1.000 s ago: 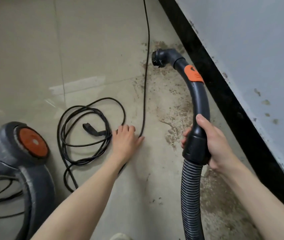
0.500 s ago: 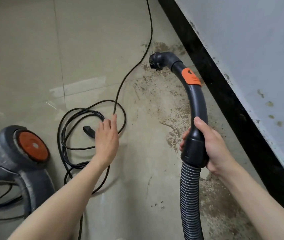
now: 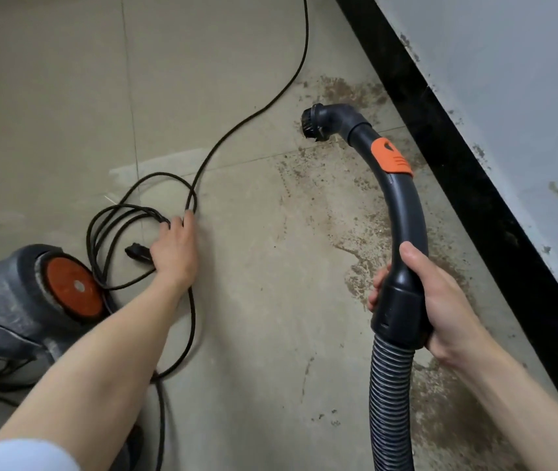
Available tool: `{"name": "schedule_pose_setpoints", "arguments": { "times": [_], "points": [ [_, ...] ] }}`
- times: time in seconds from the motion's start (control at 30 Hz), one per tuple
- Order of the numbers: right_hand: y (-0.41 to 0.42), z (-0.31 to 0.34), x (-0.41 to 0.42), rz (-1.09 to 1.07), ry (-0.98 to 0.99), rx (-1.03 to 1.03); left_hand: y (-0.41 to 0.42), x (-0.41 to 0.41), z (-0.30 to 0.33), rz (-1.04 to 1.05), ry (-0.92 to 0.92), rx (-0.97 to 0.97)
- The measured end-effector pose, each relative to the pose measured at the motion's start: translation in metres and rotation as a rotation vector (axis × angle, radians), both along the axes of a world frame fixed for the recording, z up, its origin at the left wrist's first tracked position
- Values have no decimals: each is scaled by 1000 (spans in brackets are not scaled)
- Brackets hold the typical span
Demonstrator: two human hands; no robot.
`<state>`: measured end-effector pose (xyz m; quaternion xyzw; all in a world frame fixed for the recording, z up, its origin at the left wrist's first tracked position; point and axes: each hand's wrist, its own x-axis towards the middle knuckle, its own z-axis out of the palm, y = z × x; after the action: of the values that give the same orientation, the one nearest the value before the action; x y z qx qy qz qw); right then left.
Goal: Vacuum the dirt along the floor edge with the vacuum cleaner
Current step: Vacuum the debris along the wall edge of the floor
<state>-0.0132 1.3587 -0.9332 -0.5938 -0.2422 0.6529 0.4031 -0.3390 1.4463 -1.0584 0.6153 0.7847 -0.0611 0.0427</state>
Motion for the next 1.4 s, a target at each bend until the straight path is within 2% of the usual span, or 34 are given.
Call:
{"name": "schedule_pose_setpoints", "arguments": {
  "times": [0.17, 0.3, 0.4, 0.5, 0.63, 0.73, 0.87, 0.97, 1.2, 1.3, 1.4],
  "points": [
    [3, -6, -9, 22, 14, -20, 41, -16, 5, 239, -165, 123],
    [6, -11, -20, 47, 13, -29, 40, -27, -11, 195, -217, -173],
    [8, -15, -27, 49, 26, -40, 40, -33, -15, 181, -268, -221],
    [9, -17, -28, 57, 35, -29, 35, -26, -11, 197, -269, -160],
    [10, -15, -27, 61, 53, -14, 23, 12, 13, 136, -332, 41],
    [11, -9, -28, 46, 69, 1, 16, 64, 47, 32, -634, 105],
    [10, 0, -32, 2, 72, 22, 9, 145, 118, 143, -1223, -156],
    [5, 13, -36, -32, 56, 62, 3, 192, 161, 115, -1423, -280],
    [1, 33, -40, 3, 48, 134, 12, 202, 198, 91, -1426, -290],
    [2, 21, -48, 9, 132, 101, 24, 193, 192, 139, -1429, -244],
    [12, 4, -60, -53, 57, 141, 36, 185, 172, 167, -1414, -226]
  ]
}}
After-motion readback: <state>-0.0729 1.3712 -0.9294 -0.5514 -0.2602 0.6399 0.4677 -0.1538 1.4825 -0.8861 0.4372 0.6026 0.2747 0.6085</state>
